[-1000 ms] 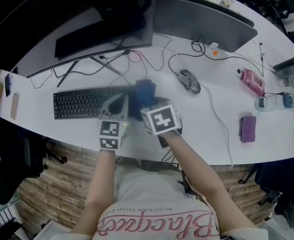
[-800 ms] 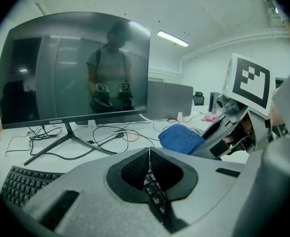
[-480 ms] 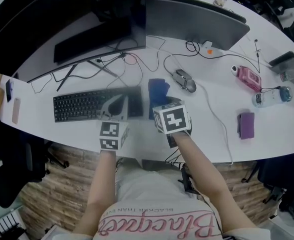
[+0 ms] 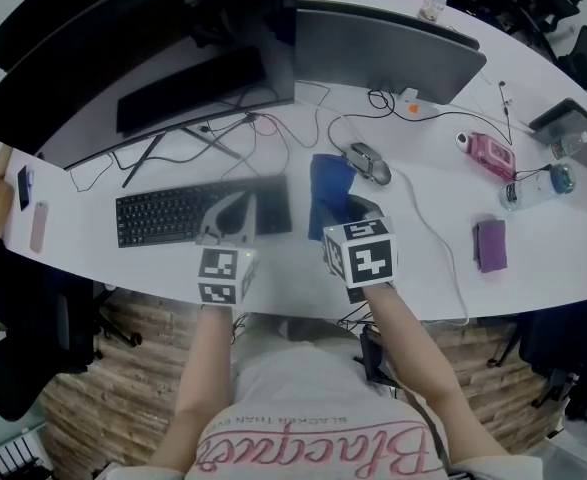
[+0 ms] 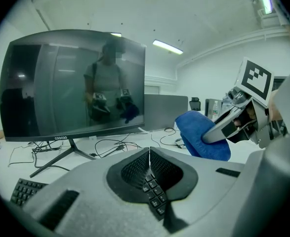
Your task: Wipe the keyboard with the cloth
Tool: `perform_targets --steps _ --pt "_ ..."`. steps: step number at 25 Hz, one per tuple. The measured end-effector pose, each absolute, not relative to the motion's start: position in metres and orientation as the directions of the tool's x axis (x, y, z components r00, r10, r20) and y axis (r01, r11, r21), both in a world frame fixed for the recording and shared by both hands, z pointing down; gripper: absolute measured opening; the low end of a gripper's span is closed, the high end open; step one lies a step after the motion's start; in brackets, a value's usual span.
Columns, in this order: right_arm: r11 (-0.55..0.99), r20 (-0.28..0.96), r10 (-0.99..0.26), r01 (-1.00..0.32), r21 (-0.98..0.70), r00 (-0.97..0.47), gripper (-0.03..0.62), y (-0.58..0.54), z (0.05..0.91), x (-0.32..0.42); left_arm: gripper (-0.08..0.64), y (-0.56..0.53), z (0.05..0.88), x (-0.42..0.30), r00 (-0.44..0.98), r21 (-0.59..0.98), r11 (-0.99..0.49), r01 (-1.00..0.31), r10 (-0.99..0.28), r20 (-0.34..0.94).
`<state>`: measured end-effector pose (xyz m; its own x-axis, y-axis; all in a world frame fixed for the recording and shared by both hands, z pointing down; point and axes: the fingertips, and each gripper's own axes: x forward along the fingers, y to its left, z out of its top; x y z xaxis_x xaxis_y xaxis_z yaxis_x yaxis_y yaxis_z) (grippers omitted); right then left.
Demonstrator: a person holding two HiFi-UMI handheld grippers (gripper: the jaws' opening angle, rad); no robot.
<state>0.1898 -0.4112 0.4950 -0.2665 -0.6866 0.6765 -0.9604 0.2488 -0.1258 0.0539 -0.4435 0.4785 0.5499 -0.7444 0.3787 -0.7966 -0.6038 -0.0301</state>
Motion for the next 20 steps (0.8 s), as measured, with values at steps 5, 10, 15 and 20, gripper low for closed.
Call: perform_targets --steps 5,10,15,20 --pt "0.252 0.614 -0.744 -0.961 -0.11 -0.265 0.092 -0.406 0.466 0.17 0.006 -0.438 0.459 0.036 0.565 -0.043 -0.613 -0.789 -0.751 0.341" --pt "0.264 0.554 -0.79 -0.961 -0.078 -0.262 0.094 -0.399 0.438 0.141 0.006 -0.429 0.441 0.014 0.588 -0.033 -0.629 -0.777 -0.743 0.321" --pt "0.267 0.492 -0.831 -0.962 -0.059 -0.261 0.093 -0.393 0.413 0.11 0.006 -0.422 0.416 -0.009 0.604 -0.062 -0.639 -0.767 -0.751 0.266" --pt "0.299 0.398 -0.875 -0.954 -0.003 -0.276 0.094 -0.389 0.388 0.077 0.006 -0.414 0.394 -0.031 0.613 -0.084 -0.641 -0.763 -0.758 0.223"
